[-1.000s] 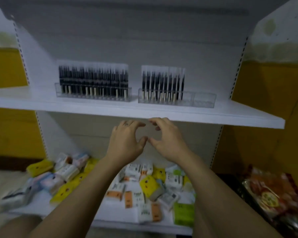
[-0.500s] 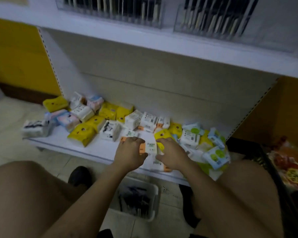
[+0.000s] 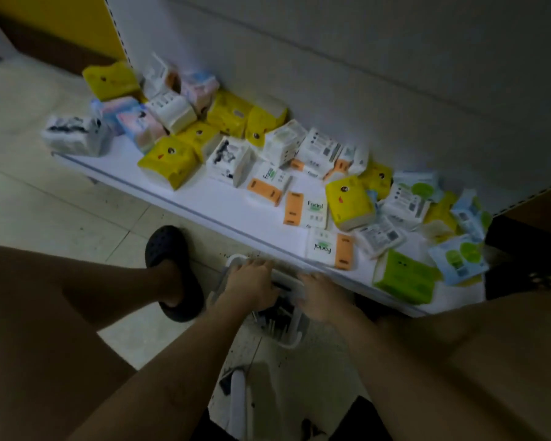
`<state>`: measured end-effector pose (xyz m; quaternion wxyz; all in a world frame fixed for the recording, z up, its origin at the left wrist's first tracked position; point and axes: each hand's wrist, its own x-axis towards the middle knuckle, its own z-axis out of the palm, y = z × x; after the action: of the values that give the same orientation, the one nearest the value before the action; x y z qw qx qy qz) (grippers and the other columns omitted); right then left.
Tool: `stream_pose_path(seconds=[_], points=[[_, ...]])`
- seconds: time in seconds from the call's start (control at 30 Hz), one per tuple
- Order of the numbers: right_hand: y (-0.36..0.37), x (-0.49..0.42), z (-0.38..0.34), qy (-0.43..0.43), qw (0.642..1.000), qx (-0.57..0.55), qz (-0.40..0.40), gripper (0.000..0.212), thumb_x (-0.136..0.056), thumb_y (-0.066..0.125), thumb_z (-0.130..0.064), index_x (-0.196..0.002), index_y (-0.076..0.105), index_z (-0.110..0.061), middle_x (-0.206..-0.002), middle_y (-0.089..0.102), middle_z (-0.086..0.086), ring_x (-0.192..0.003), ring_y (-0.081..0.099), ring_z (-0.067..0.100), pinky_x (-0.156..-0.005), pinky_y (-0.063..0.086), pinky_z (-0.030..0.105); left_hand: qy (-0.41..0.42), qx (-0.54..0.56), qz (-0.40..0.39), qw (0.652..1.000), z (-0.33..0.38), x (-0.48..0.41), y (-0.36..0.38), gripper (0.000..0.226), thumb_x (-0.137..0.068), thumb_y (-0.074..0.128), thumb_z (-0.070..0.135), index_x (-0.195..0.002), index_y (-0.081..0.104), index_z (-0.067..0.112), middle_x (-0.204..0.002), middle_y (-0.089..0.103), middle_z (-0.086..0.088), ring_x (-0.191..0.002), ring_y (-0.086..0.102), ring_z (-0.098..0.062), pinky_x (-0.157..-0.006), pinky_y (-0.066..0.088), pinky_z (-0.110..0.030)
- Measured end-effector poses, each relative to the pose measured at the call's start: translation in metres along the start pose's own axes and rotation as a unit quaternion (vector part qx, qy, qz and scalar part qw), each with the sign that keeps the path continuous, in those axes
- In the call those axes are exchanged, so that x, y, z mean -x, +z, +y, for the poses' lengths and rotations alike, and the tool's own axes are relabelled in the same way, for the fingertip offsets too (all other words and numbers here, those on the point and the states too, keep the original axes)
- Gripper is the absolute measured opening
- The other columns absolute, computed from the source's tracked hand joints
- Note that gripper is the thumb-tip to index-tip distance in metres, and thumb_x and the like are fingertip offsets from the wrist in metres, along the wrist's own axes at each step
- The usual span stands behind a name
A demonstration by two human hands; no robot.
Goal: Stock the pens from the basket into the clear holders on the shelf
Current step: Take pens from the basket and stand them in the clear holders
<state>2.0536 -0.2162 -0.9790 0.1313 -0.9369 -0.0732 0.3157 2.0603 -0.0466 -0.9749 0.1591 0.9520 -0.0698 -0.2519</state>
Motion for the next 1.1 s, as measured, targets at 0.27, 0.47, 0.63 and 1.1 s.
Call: stream_pose_path(seconds=[0.27,0.47,0.63,1.1], points=[[0.04,-0.033,0.022,0.034,0.995,-0.016,-0.091,0.043,-0.091,0.056,-0.03,-0.133,0.05,-0.023,-0.125,0.056,0.003,-0.109,0.056,0.025,-0.077,0.044,0.029,-0.075,0.086,-0.107,0.988,-0.026,-0.019,0.067,0.042,-0.092,0.051,0.035,-0.13,0.05,0.017,-0.123,0.06,-0.009,-0.111,0.056,-0.027,-0.092,0.049,-0.04],[0.068,-0.055,0.021,0.045,0.983,-0.049,-0.17,0.041,-0.092,0.055,-0.034,-0.13,0.053,-0.018,-0.11,0.062,0.009,-0.088,0.06,0.022,-0.077,0.056,0.036,-0.095,0.157,-0.125,0.975,-0.044,-0.029,0.094,0.034,-0.096,0.048,0.03,-0.124,0.053,0.012,-0.116,0.062,-0.011,-0.107,0.058,-0.029,-0.088,0.049,-0.036],[0.078,-0.066,0.016,0.06,0.98,-0.063,-0.179,0.031,-0.094,0.054,-0.027,-0.121,0.06,-0.013,-0.104,0.062,0.011,-0.086,0.06,0.026,-0.066,0.049,0.031,-0.131,0.253,-0.145,0.948,-0.052,-0.045,0.099,0.03,-0.097,0.049,0.02,-0.121,0.058,0.004,-0.119,0.061,-0.018,-0.11,0.056,-0.03,-0.089,0.045,-0.034],[0.092,-0.079,0.013,0.063,0.975,-0.11,-0.18,0.025,-0.095,0.05,-0.023,-0.112,0.06,-0.008,-0.09,0.057,0.005,-0.082,0.054,0.023,-0.064,0.042,0.027,-0.215,0.524,-0.134,0.813,-0.058,-0.069,0.122,0.039,-0.09,0.06,0.008,-0.128,0.055,0.007,-0.116,0.058,-0.007,-0.106,0.053,-0.018,-0.085,0.041,-0.026]])
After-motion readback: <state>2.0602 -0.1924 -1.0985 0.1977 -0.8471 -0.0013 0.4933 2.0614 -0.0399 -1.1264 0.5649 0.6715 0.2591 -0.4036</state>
